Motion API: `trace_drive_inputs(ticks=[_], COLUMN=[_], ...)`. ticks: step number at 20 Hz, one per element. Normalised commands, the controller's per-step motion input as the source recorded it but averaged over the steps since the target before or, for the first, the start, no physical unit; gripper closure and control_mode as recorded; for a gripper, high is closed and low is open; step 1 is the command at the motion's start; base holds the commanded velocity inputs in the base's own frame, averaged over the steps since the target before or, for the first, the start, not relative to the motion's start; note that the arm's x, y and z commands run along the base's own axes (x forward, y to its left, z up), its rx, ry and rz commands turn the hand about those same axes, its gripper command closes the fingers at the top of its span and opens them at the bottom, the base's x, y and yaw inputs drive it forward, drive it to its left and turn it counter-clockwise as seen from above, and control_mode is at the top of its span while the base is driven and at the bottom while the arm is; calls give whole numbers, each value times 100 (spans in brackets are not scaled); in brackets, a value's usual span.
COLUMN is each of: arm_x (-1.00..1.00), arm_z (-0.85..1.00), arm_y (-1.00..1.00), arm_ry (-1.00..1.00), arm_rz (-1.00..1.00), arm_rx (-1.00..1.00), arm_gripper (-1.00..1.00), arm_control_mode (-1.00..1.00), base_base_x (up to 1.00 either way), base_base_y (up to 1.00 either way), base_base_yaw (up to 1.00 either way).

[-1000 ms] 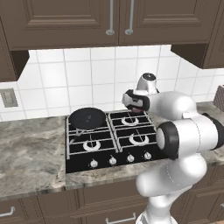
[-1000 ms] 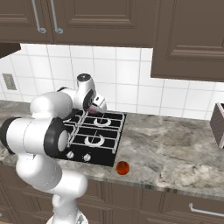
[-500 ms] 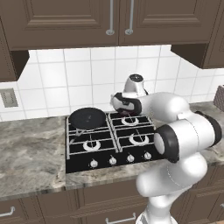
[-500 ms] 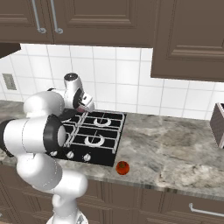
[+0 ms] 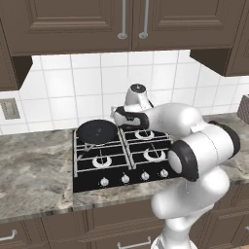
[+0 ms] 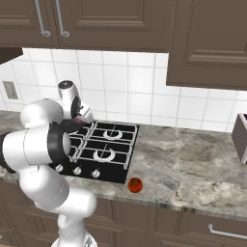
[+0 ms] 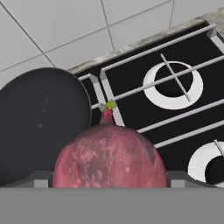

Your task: Place the pan on the rear left burner on the stove. Then place the tomato and the onion in the pan and turn on the rear left burner.

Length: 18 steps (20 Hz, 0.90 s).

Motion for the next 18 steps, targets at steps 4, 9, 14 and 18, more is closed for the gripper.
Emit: trace_drive_inputs(ticks=[4,9,14,18], arm_x=[12,23,37,28], arm_z=[0,0,0,-16], arm_y=[36,27,31,25], arm_ry=[0,0,0,0], arm_rz=[0,0,0,0], arm_rx=[3,3,2,0], arm_gripper=[100,100,100,100], arm_control_mode=[-100,-100,-100,-100], base_base_x=[0,0,0,0], base_base_y=[0,0,0,0], base_base_yaw=[0,0,0,0])
